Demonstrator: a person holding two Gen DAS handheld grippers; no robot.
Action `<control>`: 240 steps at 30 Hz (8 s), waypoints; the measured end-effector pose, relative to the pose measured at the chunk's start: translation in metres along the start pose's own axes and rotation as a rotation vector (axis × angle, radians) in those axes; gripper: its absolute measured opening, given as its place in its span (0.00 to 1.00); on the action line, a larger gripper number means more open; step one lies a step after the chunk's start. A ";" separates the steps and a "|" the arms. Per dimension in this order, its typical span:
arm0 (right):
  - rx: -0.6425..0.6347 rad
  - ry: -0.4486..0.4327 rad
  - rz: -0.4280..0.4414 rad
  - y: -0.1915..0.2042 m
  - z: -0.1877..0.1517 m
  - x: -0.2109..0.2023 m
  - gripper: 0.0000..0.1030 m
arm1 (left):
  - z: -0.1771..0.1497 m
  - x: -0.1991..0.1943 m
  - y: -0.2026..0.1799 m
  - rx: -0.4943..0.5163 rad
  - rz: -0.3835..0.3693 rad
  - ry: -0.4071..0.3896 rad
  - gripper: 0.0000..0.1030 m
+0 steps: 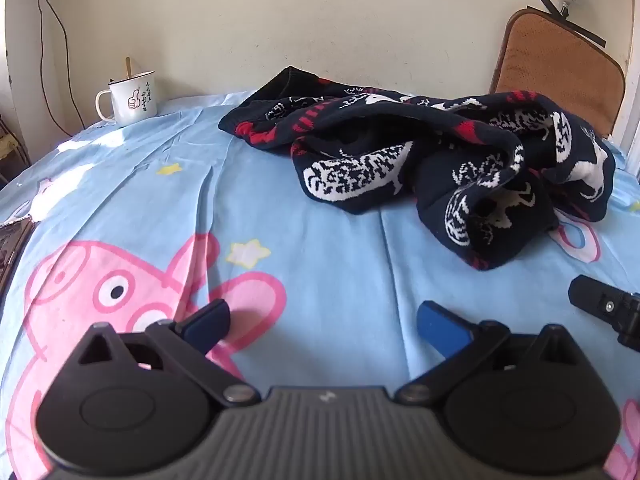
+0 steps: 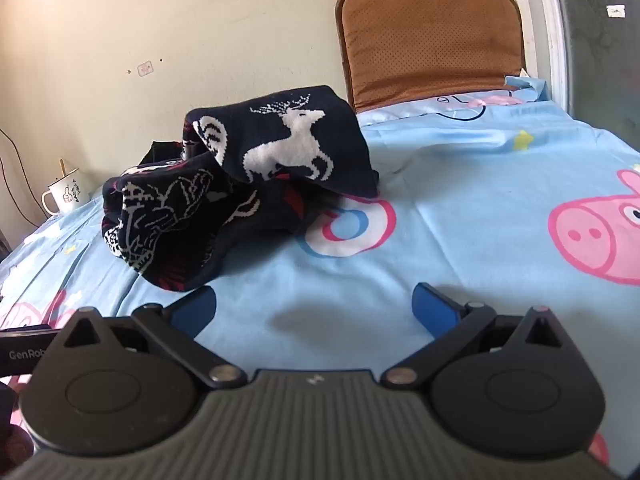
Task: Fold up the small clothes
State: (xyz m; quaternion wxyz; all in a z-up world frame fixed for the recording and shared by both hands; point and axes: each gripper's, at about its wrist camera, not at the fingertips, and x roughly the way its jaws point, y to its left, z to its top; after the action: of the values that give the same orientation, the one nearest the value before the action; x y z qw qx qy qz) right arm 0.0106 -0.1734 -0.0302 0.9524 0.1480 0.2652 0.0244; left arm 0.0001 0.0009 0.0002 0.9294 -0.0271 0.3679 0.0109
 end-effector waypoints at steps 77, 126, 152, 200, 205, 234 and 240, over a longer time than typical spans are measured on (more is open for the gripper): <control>0.007 0.048 0.764 -0.052 0.134 -0.043 0.10 | 0.143 -0.061 0.092 -0.087 -0.385 -0.163 0.13; -0.546 0.243 0.374 0.087 0.176 0.210 0.09 | 0.205 0.160 0.077 0.445 -0.075 0.175 0.05; -0.083 -0.035 0.093 -0.098 0.199 0.074 0.43 | 0.187 0.079 0.143 0.235 0.116 0.023 0.50; 0.064 0.199 0.480 -0.077 0.020 -0.058 0.15 | 0.018 -0.029 0.124 -0.009 -0.296 0.225 0.08; -0.002 0.168 0.463 -0.068 0.040 -0.070 0.10 | 0.018 -0.066 0.122 -0.018 -0.377 0.183 0.08; -0.415 0.279 0.670 0.170 0.111 0.060 0.64 | -0.043 -0.089 0.222 -0.244 -0.309 -0.011 0.29; -0.415 0.418 0.653 0.243 0.092 0.116 0.60 | -0.050 -0.095 0.250 -0.319 -0.278 -0.035 0.29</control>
State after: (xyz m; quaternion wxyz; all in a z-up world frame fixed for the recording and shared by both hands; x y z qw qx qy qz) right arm 0.1654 0.0482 0.0588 0.8301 0.0213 0.3811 0.4065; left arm -0.1136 0.2479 0.0179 0.9121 -0.2242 0.3381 -0.0586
